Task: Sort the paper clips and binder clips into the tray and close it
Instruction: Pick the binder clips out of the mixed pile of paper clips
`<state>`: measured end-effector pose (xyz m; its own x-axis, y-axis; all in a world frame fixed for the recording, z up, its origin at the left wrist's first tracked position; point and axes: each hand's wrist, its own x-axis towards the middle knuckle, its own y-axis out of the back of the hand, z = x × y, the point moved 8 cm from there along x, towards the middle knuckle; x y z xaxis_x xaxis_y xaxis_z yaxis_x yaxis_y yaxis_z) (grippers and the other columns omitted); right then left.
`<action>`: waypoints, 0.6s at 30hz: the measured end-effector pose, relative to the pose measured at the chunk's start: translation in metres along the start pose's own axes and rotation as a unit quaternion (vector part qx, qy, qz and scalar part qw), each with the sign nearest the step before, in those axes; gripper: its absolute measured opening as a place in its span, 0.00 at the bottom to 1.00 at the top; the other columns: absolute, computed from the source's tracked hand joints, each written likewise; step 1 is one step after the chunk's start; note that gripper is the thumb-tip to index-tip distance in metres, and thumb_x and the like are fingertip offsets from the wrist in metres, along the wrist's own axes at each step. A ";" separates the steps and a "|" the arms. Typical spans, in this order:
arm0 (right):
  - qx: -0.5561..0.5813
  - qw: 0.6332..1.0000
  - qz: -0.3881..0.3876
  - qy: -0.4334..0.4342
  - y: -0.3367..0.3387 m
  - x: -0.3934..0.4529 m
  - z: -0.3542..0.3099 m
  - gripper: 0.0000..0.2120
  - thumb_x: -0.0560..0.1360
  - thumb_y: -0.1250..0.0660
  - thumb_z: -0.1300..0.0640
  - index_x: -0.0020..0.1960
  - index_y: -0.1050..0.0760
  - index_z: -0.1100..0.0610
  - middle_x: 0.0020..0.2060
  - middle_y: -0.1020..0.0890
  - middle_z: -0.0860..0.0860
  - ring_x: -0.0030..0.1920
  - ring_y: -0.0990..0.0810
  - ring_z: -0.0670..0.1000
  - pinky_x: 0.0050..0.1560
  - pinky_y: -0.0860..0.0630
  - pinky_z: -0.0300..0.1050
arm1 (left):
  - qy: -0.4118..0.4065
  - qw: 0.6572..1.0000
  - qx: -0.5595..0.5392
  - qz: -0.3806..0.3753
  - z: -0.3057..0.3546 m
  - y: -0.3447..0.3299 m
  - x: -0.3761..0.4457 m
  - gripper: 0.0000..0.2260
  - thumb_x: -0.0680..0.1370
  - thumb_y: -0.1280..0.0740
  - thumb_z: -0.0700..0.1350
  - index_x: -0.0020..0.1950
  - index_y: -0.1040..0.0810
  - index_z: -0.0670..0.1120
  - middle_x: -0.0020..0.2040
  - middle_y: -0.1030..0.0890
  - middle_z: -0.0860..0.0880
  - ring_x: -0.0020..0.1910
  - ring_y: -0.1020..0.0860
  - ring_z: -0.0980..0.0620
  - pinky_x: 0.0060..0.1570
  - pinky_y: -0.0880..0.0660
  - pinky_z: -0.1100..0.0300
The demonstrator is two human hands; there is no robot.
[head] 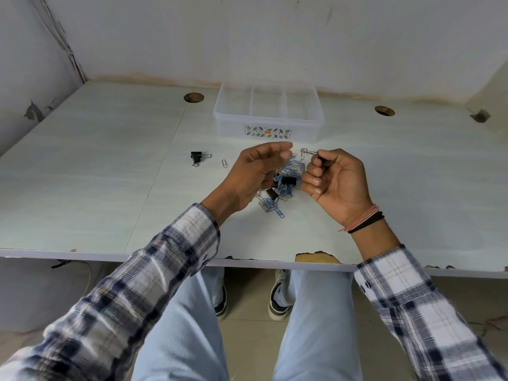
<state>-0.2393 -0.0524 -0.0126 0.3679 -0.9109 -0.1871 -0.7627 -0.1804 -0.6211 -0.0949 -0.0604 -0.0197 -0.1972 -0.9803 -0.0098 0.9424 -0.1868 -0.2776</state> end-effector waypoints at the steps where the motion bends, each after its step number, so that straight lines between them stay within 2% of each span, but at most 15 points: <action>1: -0.002 1.000 -0.001 -0.001 0.000 0.000 -0.001 0.12 0.77 0.40 0.56 0.35 0.30 0.58 0.28 0.32 0.50 0.28 0.37 0.48 0.27 0.43 0.41 | 0.001 1.000 -0.005 -0.009 0.001 -0.001 0.000 0.14 0.81 0.32 0.39 0.67 0.20 0.44 0.51 0.17 0.47 0.29 0.45 0.52 0.29 0.45 0.59; 3: -0.006 1.000 -0.002 -0.004 -0.001 0.000 -0.001 0.12 0.76 0.40 0.56 0.35 0.29 0.58 0.28 0.32 0.50 0.27 0.37 0.48 0.27 0.44 0.41 | 0.014 0.999 -0.013 -0.039 0.003 -0.005 -0.001 0.17 0.82 0.34 0.39 0.71 0.24 0.44 0.64 0.18 0.48 0.27 0.43 0.55 0.28 0.46 0.59; 4: -0.008 1.000 -0.002 -0.006 -0.002 0.000 -0.001 0.12 0.76 0.40 0.56 0.35 0.29 0.58 0.28 0.32 0.50 0.27 0.37 0.48 0.27 0.44 0.41 | 0.022 0.998 -0.012 -0.056 0.003 -0.009 -0.001 0.17 0.82 0.34 0.39 0.72 0.24 0.44 0.65 0.18 0.47 0.26 0.43 0.56 0.27 0.46 0.60; 5: -0.009 1.000 -0.002 -0.008 -0.002 0.000 -0.001 0.12 0.76 0.40 0.56 0.35 0.29 0.58 0.28 0.32 0.50 0.27 0.37 0.48 0.27 0.45 0.41 | 0.027 0.997 -0.007 -0.069 0.001 -0.012 -0.002 0.17 0.82 0.35 0.39 0.72 0.25 0.43 0.62 0.17 0.46 0.26 0.42 0.56 0.27 0.45 0.61; 6: -0.011 1.000 -0.003 -0.010 -0.002 0.000 0.000 0.12 0.76 0.40 0.56 0.35 0.29 0.58 0.28 0.32 0.50 0.27 0.37 0.48 0.27 0.45 0.42 | 0.029 0.997 0.002 -0.078 -0.001 -0.015 -0.002 0.17 0.82 0.34 0.39 0.71 0.24 0.42 0.55 0.16 0.46 0.27 0.42 0.56 0.27 0.45 0.61; 8: -0.018 1.000 -0.007 -0.016 -0.003 0.000 0.001 0.12 0.76 0.40 0.56 0.35 0.30 0.57 0.27 0.32 0.50 0.27 0.38 0.48 0.28 0.47 0.42 | 0.027 0.996 0.020 -0.082 -0.003 -0.019 -0.002 0.15 0.81 0.32 0.40 0.68 0.21 0.41 0.38 0.25 0.48 0.28 0.44 0.54 0.27 0.45 0.60; 10: -0.029 0.999 -0.015 -0.019 -0.005 -0.002 0.003 0.11 0.75 0.40 0.56 0.35 0.31 0.57 0.26 0.32 0.50 0.26 0.38 0.48 0.28 0.48 0.43 | 0.024 0.997 0.023 -0.075 -0.004 -0.019 -0.002 0.13 0.80 0.31 0.38 0.64 0.19 0.39 0.34 0.32 0.48 0.30 0.45 0.52 0.27 0.46 0.60; 12: -0.038 0.999 -0.018 -0.017 -0.005 -0.004 0.003 0.10 0.74 0.39 0.56 0.35 0.31 0.57 0.26 0.33 0.50 0.26 0.38 0.48 0.28 0.48 0.42 | 0.019 0.997 0.019 -0.069 -0.002 -0.017 -0.004 0.10 0.80 0.30 0.37 0.60 0.17 0.38 0.32 0.30 0.49 0.30 0.47 0.50 0.28 0.47 0.59; 15: -0.048 0.999 -0.015 -0.008 -0.004 -0.006 -0.001 0.11 0.75 0.40 0.56 0.35 0.31 0.57 0.27 0.33 0.51 0.26 0.38 0.48 0.27 0.47 0.42 | 0.014 0.998 0.014 -0.064 0.002 -0.010 -0.005 0.07 0.78 0.28 0.38 0.56 0.14 0.42 0.36 0.33 0.45 0.31 0.48 0.48 0.28 0.47 0.58; 18: -0.076 0.997 -0.003 0.002 0.001 -0.006 -0.006 0.12 0.76 0.41 0.57 0.34 0.31 0.57 0.27 0.32 0.51 0.26 0.38 0.48 0.26 0.46 0.42 | 0.002 0.999 0.019 -0.048 0.008 -0.002 -0.006 0.07 0.78 0.27 0.40 0.55 0.14 0.43 0.44 0.26 0.39 0.31 0.47 0.48 0.29 0.47 0.58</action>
<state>-0.2453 -0.0495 -0.0080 0.3711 -0.9107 -0.1812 -0.8328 -0.2401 -0.4989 -0.0934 -0.0545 -0.0117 -0.2876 -0.9577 0.0102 0.9289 -0.2816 -0.2405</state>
